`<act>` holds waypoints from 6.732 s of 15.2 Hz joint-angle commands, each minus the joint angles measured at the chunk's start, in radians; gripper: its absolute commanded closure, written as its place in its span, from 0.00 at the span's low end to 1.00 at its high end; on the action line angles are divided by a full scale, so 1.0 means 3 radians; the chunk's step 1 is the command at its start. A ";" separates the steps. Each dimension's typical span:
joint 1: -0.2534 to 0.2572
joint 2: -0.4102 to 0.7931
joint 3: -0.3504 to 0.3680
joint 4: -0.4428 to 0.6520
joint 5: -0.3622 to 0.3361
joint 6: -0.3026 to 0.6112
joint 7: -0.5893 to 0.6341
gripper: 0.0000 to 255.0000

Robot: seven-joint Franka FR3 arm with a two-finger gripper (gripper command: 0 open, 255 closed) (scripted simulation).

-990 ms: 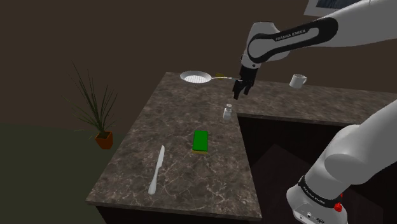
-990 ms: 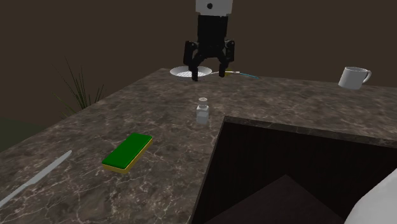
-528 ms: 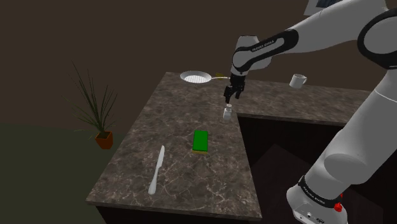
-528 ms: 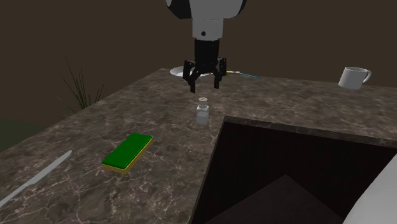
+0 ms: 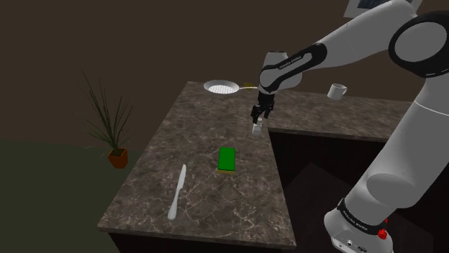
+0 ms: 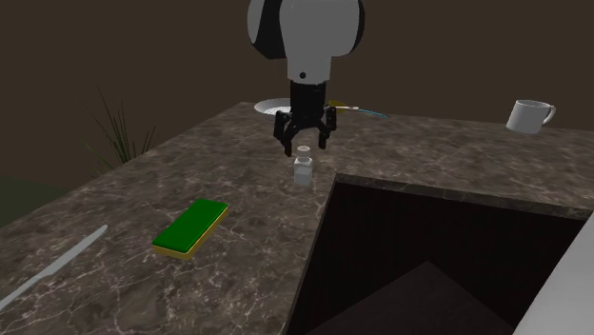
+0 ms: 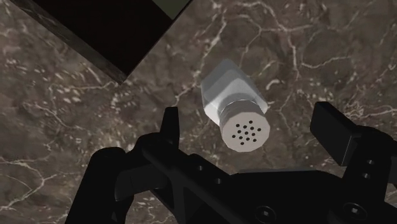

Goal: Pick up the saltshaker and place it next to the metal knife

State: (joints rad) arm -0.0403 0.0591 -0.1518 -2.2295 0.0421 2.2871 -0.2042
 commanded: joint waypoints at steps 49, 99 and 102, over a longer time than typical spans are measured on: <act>0.0008 -0.0500 0.0009 0.0853 -0.0108 -0.1343 0.0101 1.00; 0.1226 0.1478 0.0931 0.2688 -0.0294 -0.1171 0.2249 1.00; 0.1225 0.1509 0.0929 0.2601 -0.0299 -0.1053 0.2251 1.00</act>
State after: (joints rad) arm 0.3274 0.5113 0.1269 -1.4373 -0.0472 1.9580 0.4707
